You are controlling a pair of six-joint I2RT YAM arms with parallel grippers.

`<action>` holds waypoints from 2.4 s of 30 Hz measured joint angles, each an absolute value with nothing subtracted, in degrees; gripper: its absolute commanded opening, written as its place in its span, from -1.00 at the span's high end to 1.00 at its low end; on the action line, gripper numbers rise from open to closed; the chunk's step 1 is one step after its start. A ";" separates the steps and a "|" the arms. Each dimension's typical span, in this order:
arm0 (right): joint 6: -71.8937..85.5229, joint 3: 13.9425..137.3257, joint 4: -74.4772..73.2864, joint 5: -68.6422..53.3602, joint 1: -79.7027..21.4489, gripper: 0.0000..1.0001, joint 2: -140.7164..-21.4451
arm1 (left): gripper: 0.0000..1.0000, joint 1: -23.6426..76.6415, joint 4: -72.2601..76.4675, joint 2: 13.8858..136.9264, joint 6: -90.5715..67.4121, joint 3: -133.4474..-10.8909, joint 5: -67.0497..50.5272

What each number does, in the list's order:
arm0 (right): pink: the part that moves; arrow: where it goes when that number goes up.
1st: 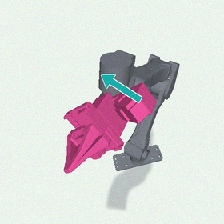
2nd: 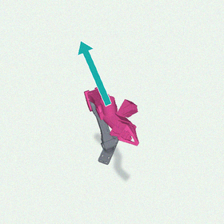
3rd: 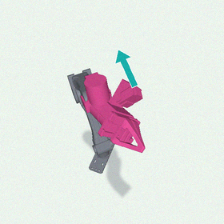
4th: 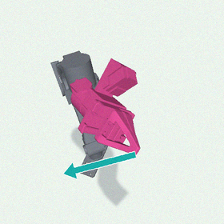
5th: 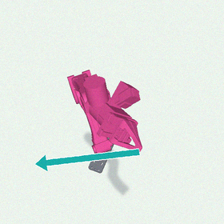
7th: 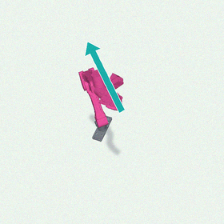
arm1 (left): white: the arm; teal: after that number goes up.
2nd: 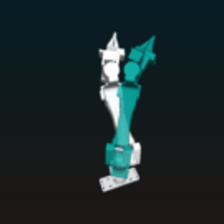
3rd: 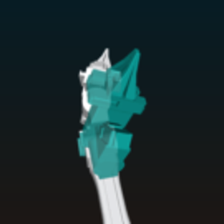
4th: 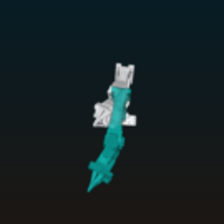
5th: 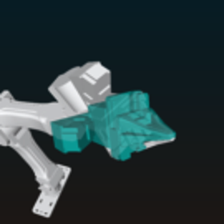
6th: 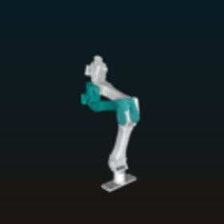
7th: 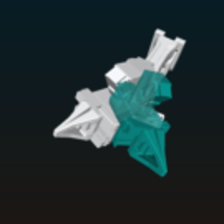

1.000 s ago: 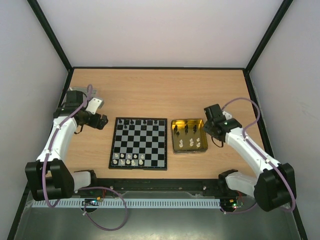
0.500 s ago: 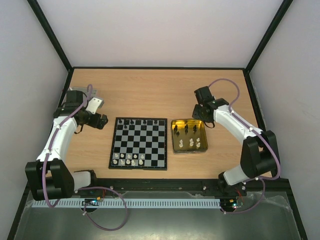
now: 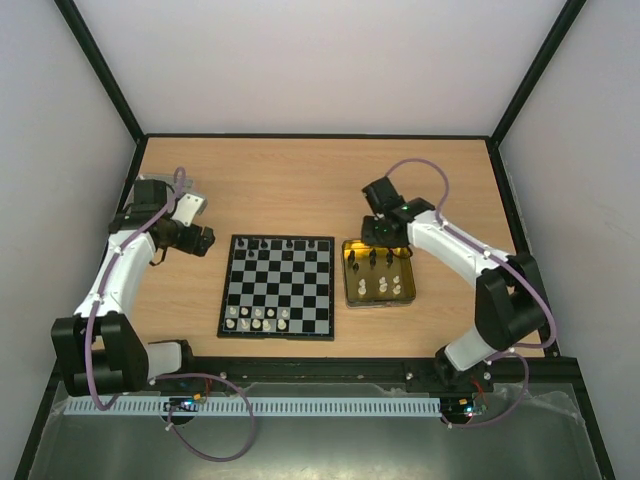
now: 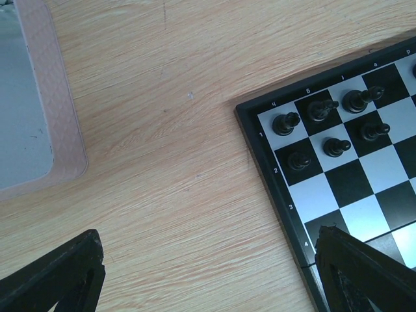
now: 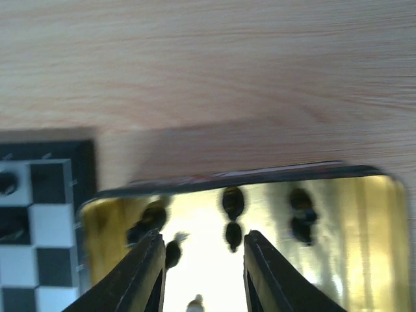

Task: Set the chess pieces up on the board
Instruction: Pick up the chess piece from the storage box.

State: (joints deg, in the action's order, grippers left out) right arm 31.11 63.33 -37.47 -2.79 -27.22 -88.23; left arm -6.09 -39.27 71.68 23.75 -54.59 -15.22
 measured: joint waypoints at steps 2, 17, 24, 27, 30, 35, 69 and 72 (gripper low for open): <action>31.46 64.40 -37.41 -3.36 -30.22 0.34 -89.03 | -0.77 -6.09 -39.16 71.83 23.55 -54.59 -14.98; 32.67 66.17 -37.04 -4.73 -35.88 0.38 -96.95 | -0.77 -6.09 -38.85 72.20 23.27 -54.59 -13.91; 32.71 66.37 -36.88 -5.21 -35.92 0.43 -98.72 | -0.78 -6.09 -38.83 72.20 23.27 -54.59 -13.80; 32.73 66.83 -36.73 -5.41 -35.92 0.45 -99.77 | -0.77 -6.09 -38.83 72.20 23.29 -54.59 -13.80; 32.75 67.07 -36.49 -5.45 -35.92 0.50 -100.31 | -0.78 -6.09 -38.81 72.20 23.29 -54.59 -13.69; 32.80 67.48 -36.36 -5.39 -35.92 0.56 -100.99 | -0.78 -6.09 -38.72 72.20 23.29 -54.46 -13.61; 31.92 73.01 -41.82 -1.34 -35.92 0.96 -100.22 | -0.77 -6.09 -37.98 72.20 23.09 -53.17 -12.95; 31.66 75.61 -44.14 -0.54 -35.92 0.96 -99.42 | -0.77 -6.09 -37.95 72.20 22.92 -53.01 -12.95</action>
